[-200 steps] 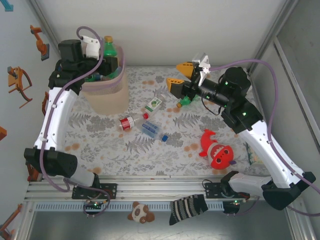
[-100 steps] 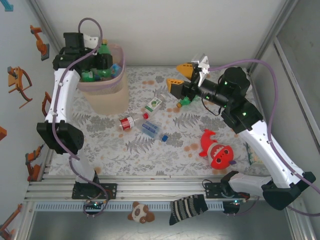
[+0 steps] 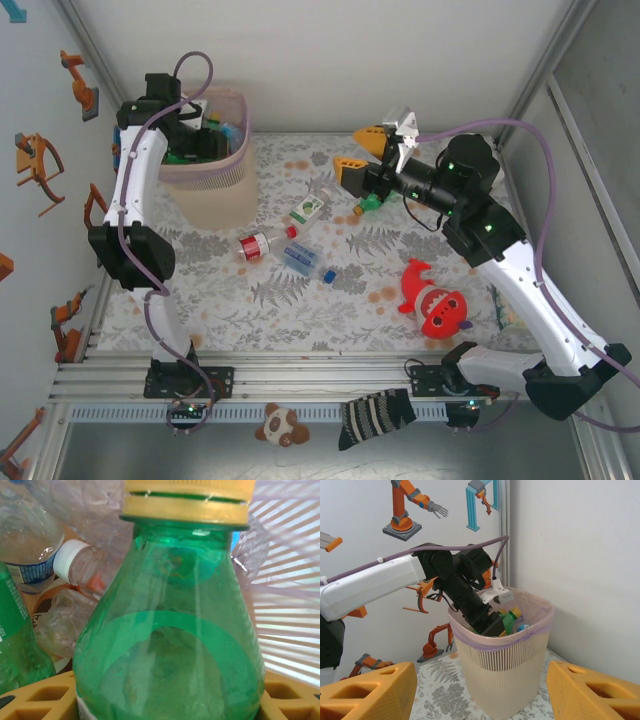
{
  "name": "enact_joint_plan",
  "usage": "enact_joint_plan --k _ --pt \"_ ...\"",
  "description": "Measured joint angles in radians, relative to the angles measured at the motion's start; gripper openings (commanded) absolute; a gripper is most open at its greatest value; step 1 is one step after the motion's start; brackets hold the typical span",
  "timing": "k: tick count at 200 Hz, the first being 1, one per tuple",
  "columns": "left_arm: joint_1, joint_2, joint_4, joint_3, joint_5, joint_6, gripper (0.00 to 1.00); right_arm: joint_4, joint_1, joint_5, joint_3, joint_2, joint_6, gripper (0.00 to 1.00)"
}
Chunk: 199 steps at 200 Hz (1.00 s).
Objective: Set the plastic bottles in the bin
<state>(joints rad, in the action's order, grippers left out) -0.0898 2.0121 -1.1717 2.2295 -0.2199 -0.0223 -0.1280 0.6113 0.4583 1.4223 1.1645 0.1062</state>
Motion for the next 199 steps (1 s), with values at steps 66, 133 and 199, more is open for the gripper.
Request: enact_joint_plan --k 66,133,199 --pt "0.000 -0.005 -0.021 -0.066 0.044 0.001 0.53 -0.001 0.000 0.000 0.000 0.000 -0.003 0.68" --pt "0.005 -0.029 -0.049 -0.111 0.108 -0.001 0.68 -0.006 0.000 0.001 0.000 0.002 -0.003 0.68" --pt "0.018 -0.034 -0.129 -0.011 0.090 -0.012 0.79 -0.019 0.000 -0.009 0.000 0.009 -0.003 0.68"
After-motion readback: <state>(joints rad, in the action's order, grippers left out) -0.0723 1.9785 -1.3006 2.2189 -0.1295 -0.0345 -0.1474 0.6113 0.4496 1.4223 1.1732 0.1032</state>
